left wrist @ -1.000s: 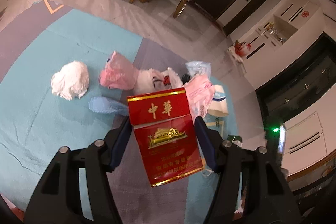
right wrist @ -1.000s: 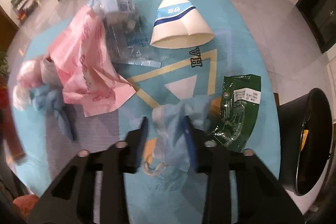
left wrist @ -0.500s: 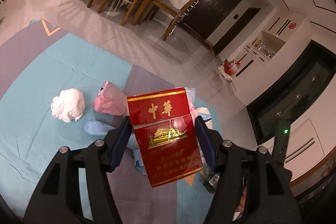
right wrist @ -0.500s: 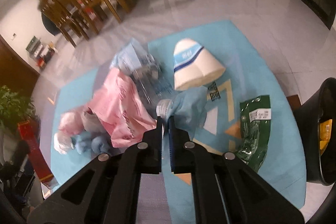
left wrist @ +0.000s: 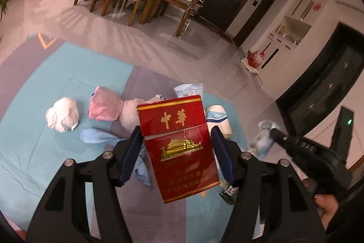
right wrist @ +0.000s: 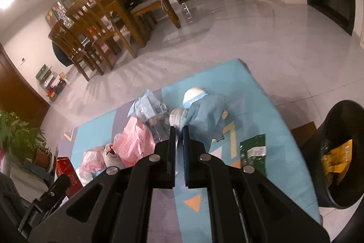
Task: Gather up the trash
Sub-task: 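Carry the box and mask over the black bin and open both tools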
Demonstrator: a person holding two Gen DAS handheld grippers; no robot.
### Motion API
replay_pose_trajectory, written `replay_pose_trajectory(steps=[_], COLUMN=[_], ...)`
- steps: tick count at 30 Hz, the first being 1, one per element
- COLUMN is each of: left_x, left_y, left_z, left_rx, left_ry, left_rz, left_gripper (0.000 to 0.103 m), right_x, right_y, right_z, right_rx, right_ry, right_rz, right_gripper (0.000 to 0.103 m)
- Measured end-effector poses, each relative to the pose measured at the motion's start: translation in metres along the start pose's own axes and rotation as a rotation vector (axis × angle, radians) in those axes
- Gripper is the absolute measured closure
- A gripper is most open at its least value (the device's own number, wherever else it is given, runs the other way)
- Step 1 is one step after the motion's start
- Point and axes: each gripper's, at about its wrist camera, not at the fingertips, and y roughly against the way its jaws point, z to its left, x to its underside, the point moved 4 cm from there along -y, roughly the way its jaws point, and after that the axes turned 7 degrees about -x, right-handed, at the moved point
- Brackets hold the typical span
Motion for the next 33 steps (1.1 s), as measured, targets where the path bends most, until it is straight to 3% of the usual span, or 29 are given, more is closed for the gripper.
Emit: replay_pose_trajectory(steps=[4, 9, 17, 26, 33], left_x=[0.001, 0.005, 0.023, 0.059, 0.111], left_y=[0.008, 0.009, 0.001, -0.009, -0.028], left_z=[-0.035, -0.089, -0.173, -0.256, -0.31], left_rx=[-0.018, 0.021, 0.105, 0.19, 0.246], left_ry=[-0.082, -0.161, -0.274, -0.399, -0.512], left_rz=[-0.032, -0.043, -0.021, 0.029, 0.128], left_gripper=[0.041, 0.041, 0.041, 0.041, 0.041], right_x=[-0.012, -0.028, -0.039, -0.029, -0.011], right_y=[0.026, 0.067, 0.132, 0.169, 0.185], right_z=[-0.012, -0.043, -0.116, -0.186, -0.235], right_rx=[0.007, 0.039, 0.178, 0.256, 0.329], right_ry=[-0.007, -0.044, -0.157, -0.315, -0.43], right_rz=[-0.053, -0.148, -0.3, -0.353, -0.351], right_gripper=[0.097, 0.097, 0.097, 0.097, 0.097])
